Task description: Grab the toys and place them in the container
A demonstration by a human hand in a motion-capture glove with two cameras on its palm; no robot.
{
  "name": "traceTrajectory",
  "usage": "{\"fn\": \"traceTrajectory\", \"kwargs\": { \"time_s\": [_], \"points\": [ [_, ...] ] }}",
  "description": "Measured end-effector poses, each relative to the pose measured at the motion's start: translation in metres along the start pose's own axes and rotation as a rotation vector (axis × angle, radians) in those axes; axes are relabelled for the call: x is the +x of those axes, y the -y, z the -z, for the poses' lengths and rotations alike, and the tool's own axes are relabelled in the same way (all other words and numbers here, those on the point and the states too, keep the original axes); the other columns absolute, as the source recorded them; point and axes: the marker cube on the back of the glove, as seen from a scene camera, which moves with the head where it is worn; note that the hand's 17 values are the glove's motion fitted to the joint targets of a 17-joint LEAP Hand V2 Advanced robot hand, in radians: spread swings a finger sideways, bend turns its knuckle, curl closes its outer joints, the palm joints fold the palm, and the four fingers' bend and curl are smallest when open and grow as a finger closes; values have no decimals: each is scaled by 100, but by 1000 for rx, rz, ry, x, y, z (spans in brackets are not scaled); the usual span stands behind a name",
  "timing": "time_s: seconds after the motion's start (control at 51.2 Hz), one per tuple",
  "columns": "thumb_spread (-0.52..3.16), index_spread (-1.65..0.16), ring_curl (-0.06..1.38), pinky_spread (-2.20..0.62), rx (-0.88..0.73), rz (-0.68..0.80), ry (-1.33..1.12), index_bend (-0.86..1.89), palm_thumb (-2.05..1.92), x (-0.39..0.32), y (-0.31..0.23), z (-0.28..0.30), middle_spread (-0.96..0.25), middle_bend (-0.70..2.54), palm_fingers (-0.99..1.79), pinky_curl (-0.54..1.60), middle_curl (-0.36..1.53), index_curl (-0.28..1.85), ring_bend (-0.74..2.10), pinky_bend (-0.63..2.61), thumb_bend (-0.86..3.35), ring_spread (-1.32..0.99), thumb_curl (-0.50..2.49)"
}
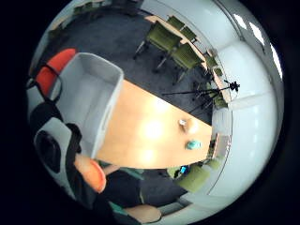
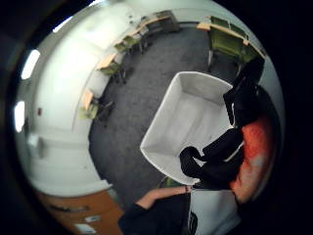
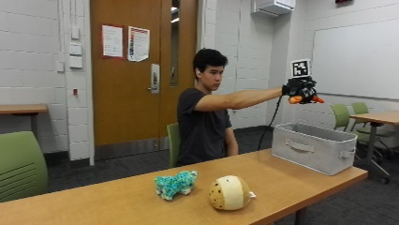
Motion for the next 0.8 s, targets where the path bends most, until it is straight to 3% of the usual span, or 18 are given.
{"fn": "traceTrajectory", "kwargs": {
  "time_s": [0.078, 0.156, 0.313, 0.371, 0.41, 0.43, 0.449, 0.469, 0.527, 0.625, 0.703, 0.801],
  "points": [
    [57, -25, 60, -45, -12, 84, 36, 67, 53, 41, 11, -15, -34, 96, 111, 45, 81, 71, 126, 95, 22, -40, 100],
    [58, -25, 60, -45, -33, 23, 114, 64, 52, 40, 22, -24, -34, 96, 111, 45, 81, 73, 128, 96, 23, -40, 104],
    [60, -26, 60, -45, -39, 19, 39, 58, 50, 39, 22, -43, -35, 96, 110, 45, 82, 78, 129, 96, 25, -39, 110],
    [65, -27, 60, -46, -45, 97, 25, 43, 43, 46, 18, -47, -36, 94, 101, 45, 82, 77, 131, 100, 20, -39, 110],
    [88, -29, 59, -45, -70, 141, -21, 20, 5, 57, 16, -50, -33, 82, 79, 47, 77, 72, 131, 105, -2, -39, 94],
    [78, -28, 62, -45, -77, 132, -41, 35, 37, 61, 16, -50, -35, 93, 100, 47, 82, 82, 134, 103, 18, -39, 106],
    [90, -32, 56, -43, -80, 92, -52, 5, -6, 63, 16, -51, -31, 69, 60, 48, 73, 67, 127, 114, -10, -38, 89],
    [88, -32, 58, -42, -79, 31, -52, 1, -16, 62, 18, -50, -28, 61, 39, 53, 73, 68, 125, 125, -16, -35, 85],
    [91, -34, 57, -38, -67, -61, -43, 0, -21, 46, 16, -47, -24, 56, 36, 53, 69, 62, 125, 132, -17, -33, 75],
    [94, -38, 49, -34, -26, 115, 79, 6, -22, -16, -5, -32, -20, 50, 42, 48, 64, 50, 121, 132, -16, -32, 62],
    [96, -40, 46, -32, 2, -29, -57, 8, -21, 16, -8, -31, -18, 48, 45, 46, 63, 45, 122, 132, -16, -31, 53],
    [97, -41, 43, -29, 12, 136, 135, 12, -20, 35, -30, -17, -17, 47, 42, 44, 61, 42, 117, 129, -14, -29, 44]
  ]
}}
